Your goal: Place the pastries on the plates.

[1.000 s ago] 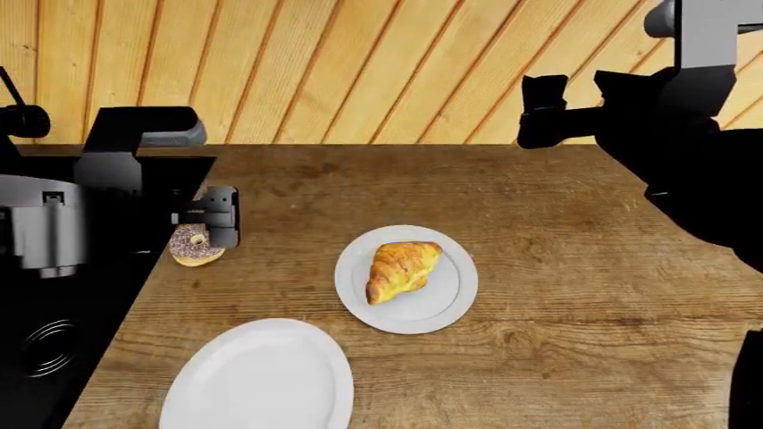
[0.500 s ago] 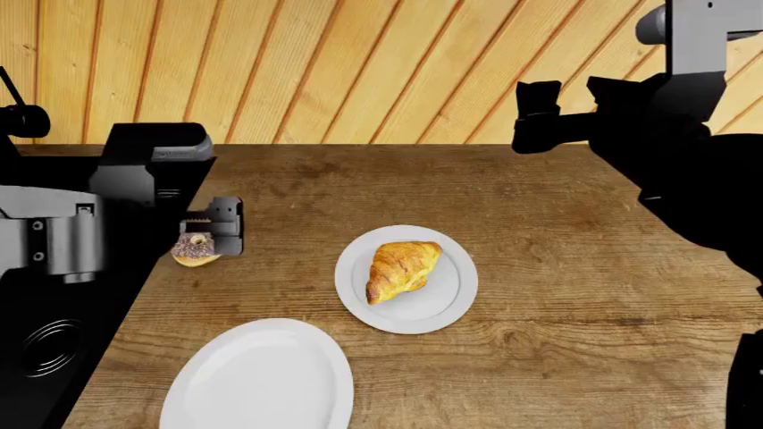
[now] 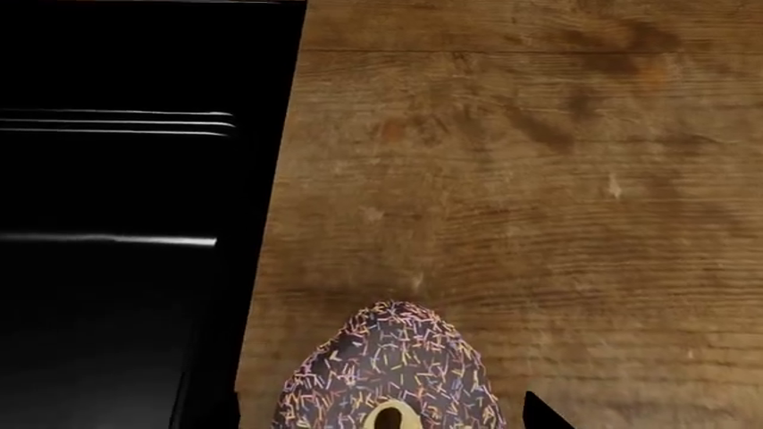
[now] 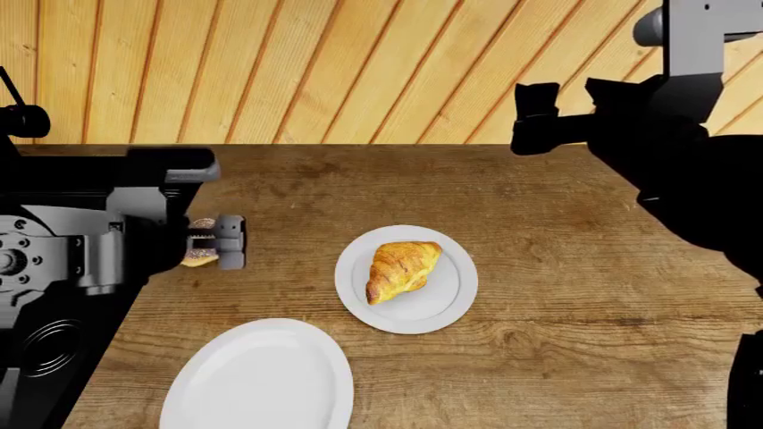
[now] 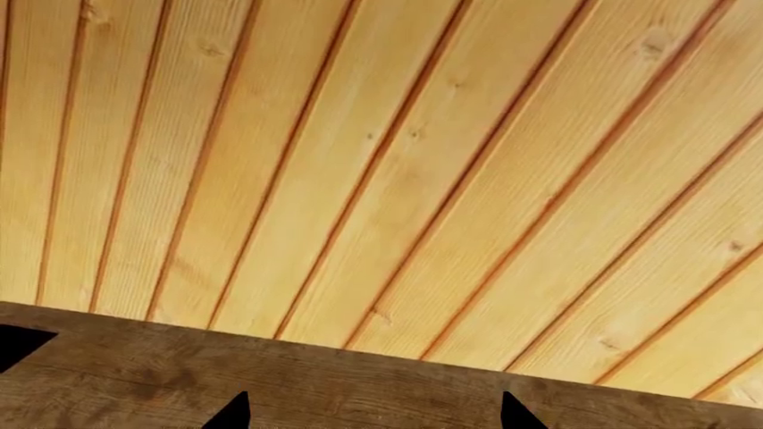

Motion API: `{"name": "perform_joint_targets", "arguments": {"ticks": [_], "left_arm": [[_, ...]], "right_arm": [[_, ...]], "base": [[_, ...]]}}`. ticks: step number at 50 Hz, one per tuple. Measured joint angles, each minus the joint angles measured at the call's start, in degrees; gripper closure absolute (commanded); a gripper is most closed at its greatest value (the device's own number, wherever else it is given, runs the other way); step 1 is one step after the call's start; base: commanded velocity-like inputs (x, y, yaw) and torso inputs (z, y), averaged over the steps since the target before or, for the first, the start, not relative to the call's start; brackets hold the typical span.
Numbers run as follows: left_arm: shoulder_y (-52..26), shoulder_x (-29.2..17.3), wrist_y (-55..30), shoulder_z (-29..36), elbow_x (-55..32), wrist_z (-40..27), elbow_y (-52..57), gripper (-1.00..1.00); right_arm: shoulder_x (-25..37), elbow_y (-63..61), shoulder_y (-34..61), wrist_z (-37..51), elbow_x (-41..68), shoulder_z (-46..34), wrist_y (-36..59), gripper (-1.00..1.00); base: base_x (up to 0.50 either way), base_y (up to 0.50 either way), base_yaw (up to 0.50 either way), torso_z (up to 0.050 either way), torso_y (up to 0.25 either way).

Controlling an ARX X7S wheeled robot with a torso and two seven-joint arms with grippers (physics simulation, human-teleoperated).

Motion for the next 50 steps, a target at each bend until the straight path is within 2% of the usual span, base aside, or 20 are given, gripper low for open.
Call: {"name": "perform_joint_targets", "arguments": {"ticks": [8,9,31,50], "left_arm": [[0.6,0.0,0.8,0.9,0.8,1.3,-0.4,-1.0],[0.7,0.0,0.8,0.9,0.8,1.4,-0.3,1.0],[-0.2,-1.6,-1.7,1.5,-1.2,1.2,4.9,1.0],[-5.2,-6.2,-12.5,0.3,-15.6,0.8,17.2,1.0]], "right_arm": [[0.0,0.1,-0.2,-0.1,0.0,-0.2,-0.3,-1.0],[0.0,0.1,-0.2,-0.1,0.0,-0.2,-0.3,-1.0],[0.1,0.7,0.5,-0.2,0.5,-1.0,-0.2,-1.0],[-0.4,1.9,2.3,-0.8,0.6,-2.1,-0.2,-1.0]], "base": [[0.0,0.0,0.0,0.0,0.0],[0.0,0.0,0.0,0.0,0.0],[0.0,0.0,0.0,0.0,0.0],[0.0,0.0,0.0,0.0,0.0]]}}
